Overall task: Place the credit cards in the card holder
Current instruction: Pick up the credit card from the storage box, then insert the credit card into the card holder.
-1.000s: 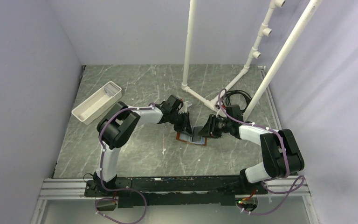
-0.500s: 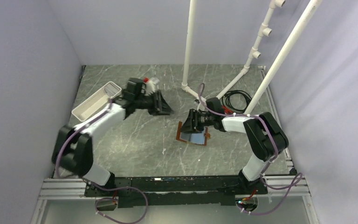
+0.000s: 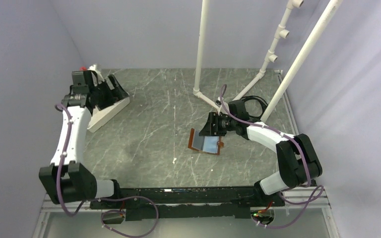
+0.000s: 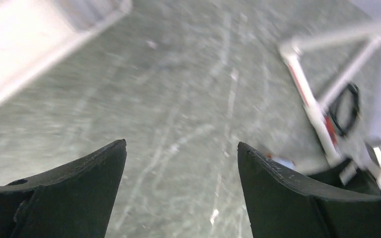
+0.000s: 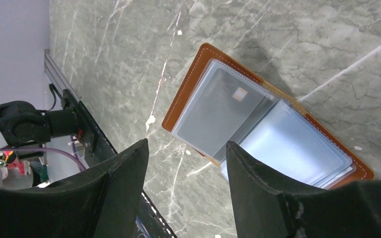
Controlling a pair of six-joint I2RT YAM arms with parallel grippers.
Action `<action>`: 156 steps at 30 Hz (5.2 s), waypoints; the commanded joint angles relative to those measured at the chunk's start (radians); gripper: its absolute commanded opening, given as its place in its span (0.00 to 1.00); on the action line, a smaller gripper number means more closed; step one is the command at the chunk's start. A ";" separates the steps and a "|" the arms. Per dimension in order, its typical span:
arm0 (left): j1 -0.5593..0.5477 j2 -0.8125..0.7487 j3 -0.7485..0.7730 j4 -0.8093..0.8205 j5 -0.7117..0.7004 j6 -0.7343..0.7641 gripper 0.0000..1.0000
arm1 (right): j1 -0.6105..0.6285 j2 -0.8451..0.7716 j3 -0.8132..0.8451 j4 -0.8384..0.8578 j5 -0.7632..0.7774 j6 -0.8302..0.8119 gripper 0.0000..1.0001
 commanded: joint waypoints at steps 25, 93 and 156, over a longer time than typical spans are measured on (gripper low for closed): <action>0.210 0.750 0.206 0.524 0.033 -0.249 0.71 | 0.003 -0.011 -0.037 -0.003 0.014 -0.062 0.62; -0.458 0.345 -0.333 1.298 0.760 -0.373 0.00 | -0.045 -0.246 -0.277 0.657 -0.235 0.472 0.63; -0.662 0.697 -0.131 0.493 0.292 -0.096 0.27 | -0.154 0.220 -0.158 0.299 -0.291 0.165 0.00</action>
